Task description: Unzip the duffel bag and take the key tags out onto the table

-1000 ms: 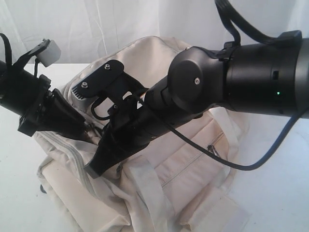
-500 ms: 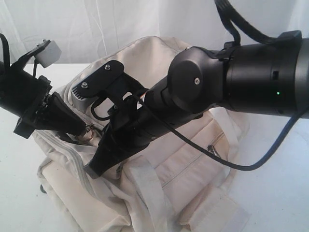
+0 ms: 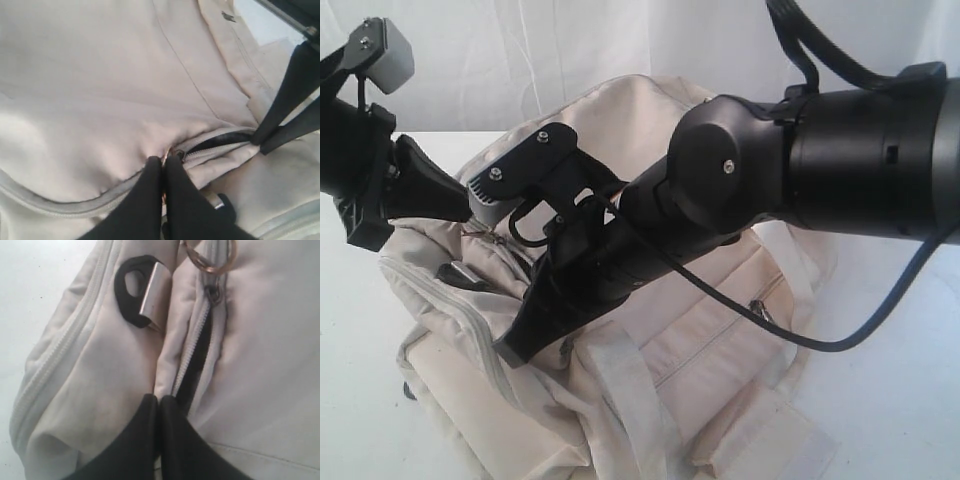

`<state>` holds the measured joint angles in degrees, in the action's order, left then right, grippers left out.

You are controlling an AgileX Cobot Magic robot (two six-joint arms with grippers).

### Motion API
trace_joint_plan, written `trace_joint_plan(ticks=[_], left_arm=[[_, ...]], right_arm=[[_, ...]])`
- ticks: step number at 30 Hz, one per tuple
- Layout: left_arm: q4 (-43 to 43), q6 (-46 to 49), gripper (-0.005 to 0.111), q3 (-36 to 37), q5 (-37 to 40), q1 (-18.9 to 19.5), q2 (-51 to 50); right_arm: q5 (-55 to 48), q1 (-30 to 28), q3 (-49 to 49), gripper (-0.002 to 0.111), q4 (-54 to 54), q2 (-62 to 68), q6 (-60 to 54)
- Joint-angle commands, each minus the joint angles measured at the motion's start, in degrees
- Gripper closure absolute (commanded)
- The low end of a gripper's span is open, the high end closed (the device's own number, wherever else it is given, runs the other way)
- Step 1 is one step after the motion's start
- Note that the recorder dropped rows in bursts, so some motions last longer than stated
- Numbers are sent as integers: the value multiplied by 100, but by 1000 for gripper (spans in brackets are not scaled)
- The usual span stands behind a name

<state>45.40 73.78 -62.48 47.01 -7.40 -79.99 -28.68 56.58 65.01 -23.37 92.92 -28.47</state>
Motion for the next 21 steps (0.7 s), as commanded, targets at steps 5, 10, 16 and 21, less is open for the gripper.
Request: trace_joint_plan(ticks=[5,10,16,21], left_arm=[[-371,-532,107,-32,-682,-3,336],[-664,-944,107,-32,-1058,-3,351],[-1103,-1323,107,-32,-1317,-3,378],[-1520,-1715,107,-32,-1578,-3,508]], right_arm=[[-464,-13,-40,108,54,-45,17],[-740,-13,-40,108,151,-45,27],[-1135,-13,-52,108,603,-45,408],[-1214,-13,-345,108,1152,-45,849]])
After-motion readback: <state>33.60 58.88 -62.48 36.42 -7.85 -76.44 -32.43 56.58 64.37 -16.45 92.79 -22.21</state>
